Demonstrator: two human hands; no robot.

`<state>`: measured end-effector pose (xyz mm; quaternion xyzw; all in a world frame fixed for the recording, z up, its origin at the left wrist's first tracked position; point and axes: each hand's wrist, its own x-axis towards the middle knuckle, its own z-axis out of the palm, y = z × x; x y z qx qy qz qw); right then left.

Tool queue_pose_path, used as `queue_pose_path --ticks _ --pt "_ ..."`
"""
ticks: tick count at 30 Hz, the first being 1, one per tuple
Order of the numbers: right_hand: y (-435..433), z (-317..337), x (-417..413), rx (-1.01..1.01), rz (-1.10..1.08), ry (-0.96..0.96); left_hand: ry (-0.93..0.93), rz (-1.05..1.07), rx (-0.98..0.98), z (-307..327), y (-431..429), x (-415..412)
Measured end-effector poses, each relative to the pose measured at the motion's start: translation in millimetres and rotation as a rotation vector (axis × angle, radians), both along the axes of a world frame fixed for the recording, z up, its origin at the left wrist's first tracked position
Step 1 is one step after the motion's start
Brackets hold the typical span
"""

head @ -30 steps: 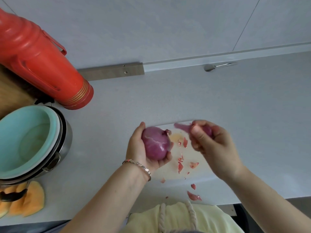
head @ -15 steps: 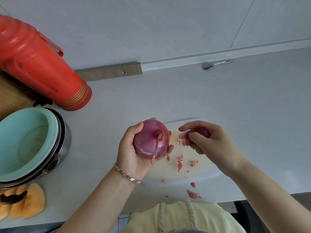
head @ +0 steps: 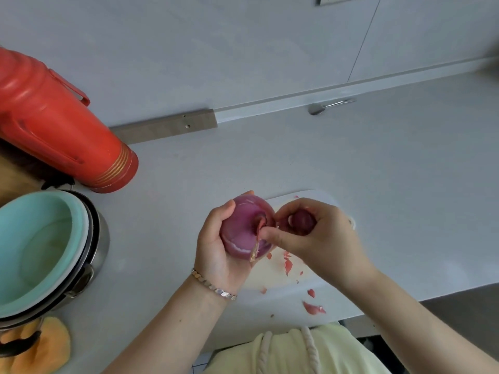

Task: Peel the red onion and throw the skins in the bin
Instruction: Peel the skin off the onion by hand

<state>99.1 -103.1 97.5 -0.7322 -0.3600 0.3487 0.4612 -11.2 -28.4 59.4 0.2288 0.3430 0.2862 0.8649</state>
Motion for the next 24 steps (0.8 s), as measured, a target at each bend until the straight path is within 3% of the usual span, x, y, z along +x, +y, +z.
queue_pose_path --ticks 19,24 --pt "2.0 -1.0 -32.5 -0.071 -0.069 -0.228 0.068 -0.089 0.14 1.9 7.3 -23.7" --pt "-4.6 -1.5 -27.6 -0.103 -0.086 -0.165 0.098 -0.025 0.146 0.5 2.8 -15.0"
